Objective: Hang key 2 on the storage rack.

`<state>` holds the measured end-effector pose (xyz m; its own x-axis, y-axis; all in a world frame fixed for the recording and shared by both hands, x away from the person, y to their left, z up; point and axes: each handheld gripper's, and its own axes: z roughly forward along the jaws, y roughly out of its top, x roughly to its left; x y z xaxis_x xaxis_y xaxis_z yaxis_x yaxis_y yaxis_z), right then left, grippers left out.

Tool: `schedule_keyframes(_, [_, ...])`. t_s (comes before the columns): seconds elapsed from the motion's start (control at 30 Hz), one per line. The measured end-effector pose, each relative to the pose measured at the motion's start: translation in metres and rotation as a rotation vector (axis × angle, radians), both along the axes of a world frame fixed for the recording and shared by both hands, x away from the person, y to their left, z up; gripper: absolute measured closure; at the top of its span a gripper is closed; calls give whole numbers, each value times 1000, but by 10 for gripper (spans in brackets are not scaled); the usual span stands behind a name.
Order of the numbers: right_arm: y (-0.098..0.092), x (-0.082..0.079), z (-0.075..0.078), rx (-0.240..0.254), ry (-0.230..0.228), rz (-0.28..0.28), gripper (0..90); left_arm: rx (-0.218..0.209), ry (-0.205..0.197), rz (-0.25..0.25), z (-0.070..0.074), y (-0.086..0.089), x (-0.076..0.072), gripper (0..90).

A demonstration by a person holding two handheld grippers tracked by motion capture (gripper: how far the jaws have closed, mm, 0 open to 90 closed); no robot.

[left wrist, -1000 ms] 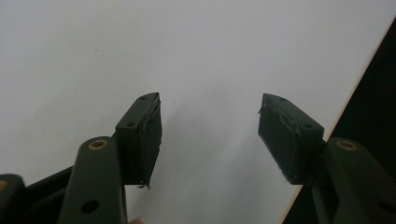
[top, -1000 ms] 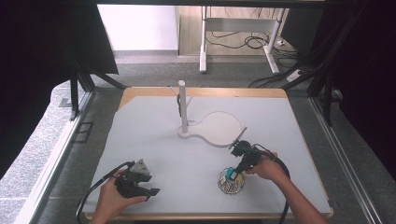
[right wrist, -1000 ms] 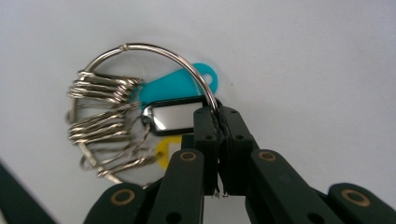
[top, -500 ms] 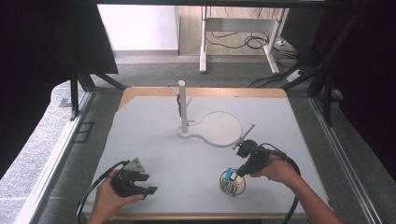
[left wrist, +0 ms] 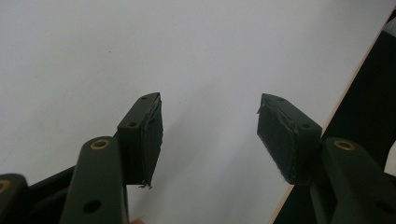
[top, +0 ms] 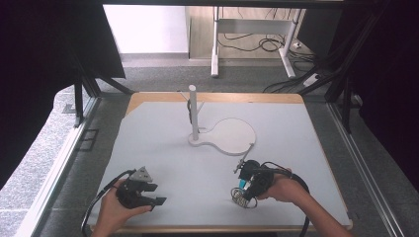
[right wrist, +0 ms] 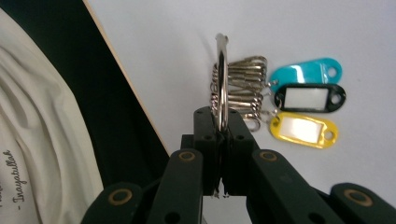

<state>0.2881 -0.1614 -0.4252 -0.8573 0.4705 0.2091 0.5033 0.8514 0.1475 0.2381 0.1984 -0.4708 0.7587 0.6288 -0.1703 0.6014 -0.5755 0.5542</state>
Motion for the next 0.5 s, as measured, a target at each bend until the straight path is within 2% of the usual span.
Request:
schedule_keyframes(0.13, [1, 6, 6, -2, 1, -6, 864, -8, 1, 8, 0, 1, 0, 408])
schedule_keyframes(0.3, [2, 13, 29, 17, -7, -18, 865, -16, -5, 13, 0, 2, 0, 408])
schedule_keyframes(0.4, [2, 19, 41, 7, -14, -22, 865, -22, -5, 12, 1, 2, -1, 409])
schedule_keyframes(0.5, [2, 27, 50, 11, 4, -35, 865, -30, -1, 11, 1, 2, -1, 409])
